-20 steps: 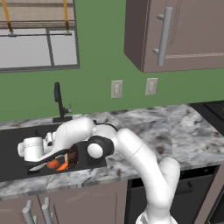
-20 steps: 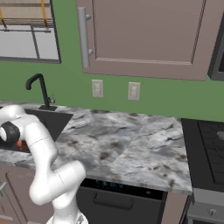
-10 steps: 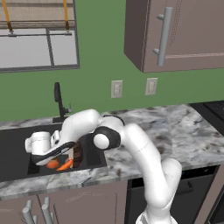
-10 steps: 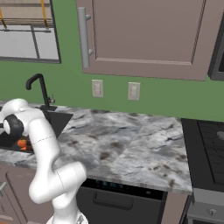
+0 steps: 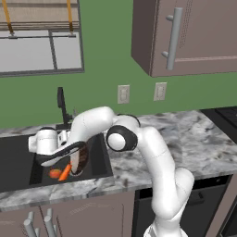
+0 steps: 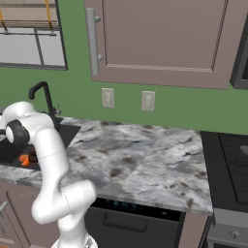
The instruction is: Dump the squash and carrot from the bowl so the bowl can be washed. Place the bowl in the sink after clearing the leftovers.
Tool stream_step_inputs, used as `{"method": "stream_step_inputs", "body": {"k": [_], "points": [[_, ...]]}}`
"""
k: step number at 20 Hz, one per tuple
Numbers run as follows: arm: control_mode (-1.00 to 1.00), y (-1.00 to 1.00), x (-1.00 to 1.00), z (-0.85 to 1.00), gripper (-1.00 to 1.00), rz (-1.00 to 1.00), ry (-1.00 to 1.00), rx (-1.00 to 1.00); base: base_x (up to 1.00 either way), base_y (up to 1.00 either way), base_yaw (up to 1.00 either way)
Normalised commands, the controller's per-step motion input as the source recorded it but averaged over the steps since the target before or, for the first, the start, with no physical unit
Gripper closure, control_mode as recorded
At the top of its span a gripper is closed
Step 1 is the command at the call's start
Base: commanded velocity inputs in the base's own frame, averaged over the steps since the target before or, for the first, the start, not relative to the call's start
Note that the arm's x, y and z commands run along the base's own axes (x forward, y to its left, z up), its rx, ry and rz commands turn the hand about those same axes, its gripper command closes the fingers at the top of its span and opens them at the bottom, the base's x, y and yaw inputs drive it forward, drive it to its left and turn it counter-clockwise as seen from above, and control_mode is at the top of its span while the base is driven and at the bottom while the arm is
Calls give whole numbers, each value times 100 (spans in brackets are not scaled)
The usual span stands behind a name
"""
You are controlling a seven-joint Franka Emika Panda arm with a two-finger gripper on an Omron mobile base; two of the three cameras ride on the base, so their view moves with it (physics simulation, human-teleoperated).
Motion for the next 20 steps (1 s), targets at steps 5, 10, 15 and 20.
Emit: {"method": "stream_step_inputs", "body": {"k": [5,10,15,20], "points": [[-100,2,-3,14,100,0,-2,15,0,0,0],[-100,-29,-6,3,100,0,0,26,0,0,0],[-100,-54,0,14,100,0,0,29,0,0,0],[-100,-8,0,2,100,0,-3,23,0,0,0]]}}
